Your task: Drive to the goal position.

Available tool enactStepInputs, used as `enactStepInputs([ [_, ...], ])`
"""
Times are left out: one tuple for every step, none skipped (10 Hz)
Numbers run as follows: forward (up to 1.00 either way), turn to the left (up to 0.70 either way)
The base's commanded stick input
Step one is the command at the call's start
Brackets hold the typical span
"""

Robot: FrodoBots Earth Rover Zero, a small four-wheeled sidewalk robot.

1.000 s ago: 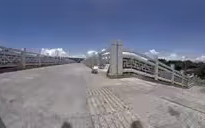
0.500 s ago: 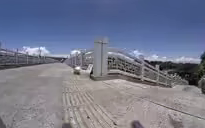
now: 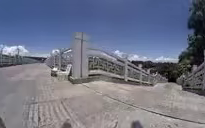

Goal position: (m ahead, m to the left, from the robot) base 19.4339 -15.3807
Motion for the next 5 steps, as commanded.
enactStepInputs([
  [0.7,-0.14],
  [0.7,-0.14],
  [0.7,-0.14],
  [0.7,-0.14],
  [0.7,-0.14],
])
